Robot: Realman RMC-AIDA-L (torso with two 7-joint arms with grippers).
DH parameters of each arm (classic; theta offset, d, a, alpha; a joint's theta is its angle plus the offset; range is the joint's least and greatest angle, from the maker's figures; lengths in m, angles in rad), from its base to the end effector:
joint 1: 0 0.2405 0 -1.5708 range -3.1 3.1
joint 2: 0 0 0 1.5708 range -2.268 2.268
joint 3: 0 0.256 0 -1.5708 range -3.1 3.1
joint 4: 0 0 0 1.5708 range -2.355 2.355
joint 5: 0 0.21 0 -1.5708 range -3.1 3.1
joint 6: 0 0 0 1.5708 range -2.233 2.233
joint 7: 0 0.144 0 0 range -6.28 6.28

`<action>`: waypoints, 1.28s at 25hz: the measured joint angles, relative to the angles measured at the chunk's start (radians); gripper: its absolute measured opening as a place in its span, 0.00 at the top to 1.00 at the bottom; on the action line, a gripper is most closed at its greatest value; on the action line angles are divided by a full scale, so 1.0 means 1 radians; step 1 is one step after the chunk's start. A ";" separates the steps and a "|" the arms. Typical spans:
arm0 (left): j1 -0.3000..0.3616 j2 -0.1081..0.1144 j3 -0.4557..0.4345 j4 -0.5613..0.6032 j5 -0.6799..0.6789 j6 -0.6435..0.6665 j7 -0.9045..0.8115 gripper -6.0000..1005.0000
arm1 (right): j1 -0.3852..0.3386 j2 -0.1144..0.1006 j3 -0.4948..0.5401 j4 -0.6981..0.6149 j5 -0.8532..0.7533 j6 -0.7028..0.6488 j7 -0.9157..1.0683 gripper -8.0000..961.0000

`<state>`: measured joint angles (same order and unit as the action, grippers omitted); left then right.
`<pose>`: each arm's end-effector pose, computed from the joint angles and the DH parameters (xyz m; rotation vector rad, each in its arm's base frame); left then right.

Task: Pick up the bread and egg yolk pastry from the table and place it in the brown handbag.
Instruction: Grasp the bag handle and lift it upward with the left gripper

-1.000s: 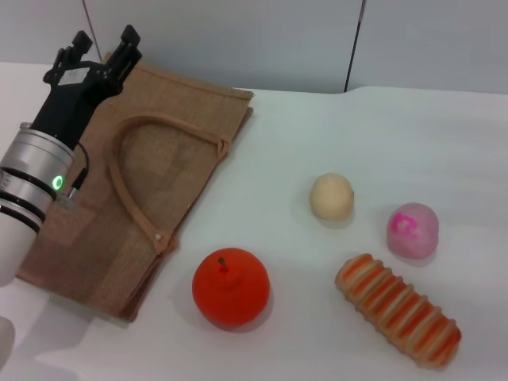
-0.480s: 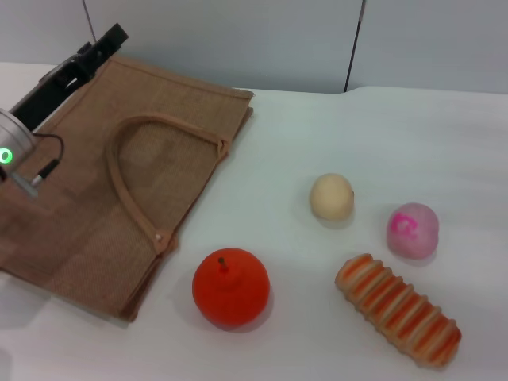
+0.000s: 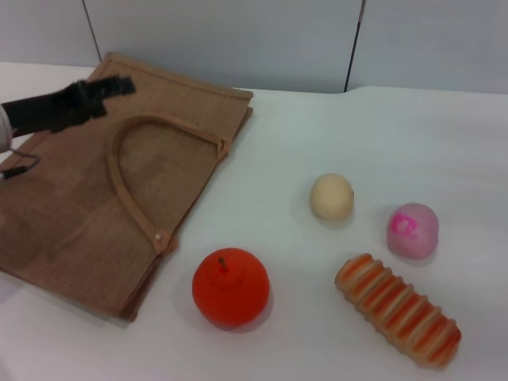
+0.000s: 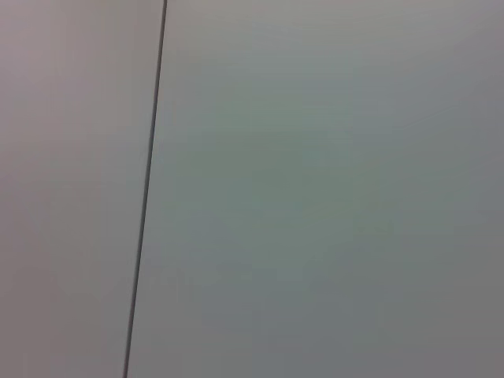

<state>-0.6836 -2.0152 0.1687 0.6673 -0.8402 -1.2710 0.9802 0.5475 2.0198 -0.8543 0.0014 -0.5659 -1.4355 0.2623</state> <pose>-0.3070 0.3986 0.0801 -1.8756 -1.5838 -0.8379 0.3081 0.3528 0.0488 -1.5327 0.2873 0.8701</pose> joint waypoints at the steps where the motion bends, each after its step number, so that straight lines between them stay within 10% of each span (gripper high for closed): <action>1: -0.007 0.005 0.000 0.026 0.055 -0.015 -0.042 0.11 | 0.000 0.000 0.000 0.000 0.000 0.001 0.000 0.09; 15: -0.108 0.063 0.000 0.192 0.531 -0.156 -0.282 0.13 | -0.001 -0.003 0.003 -0.004 0.003 0.026 -0.002 0.09; 32: -0.164 -0.006 0.195 0.055 0.548 0.143 -0.265 0.15 | 0.007 -0.001 -0.002 -0.004 0.001 0.033 -0.001 0.09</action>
<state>-0.8480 -2.0215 0.3633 0.7225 -0.2926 -1.1281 0.7151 0.5549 2.0184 -0.8564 -0.0030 -0.5645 -1.4029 0.2609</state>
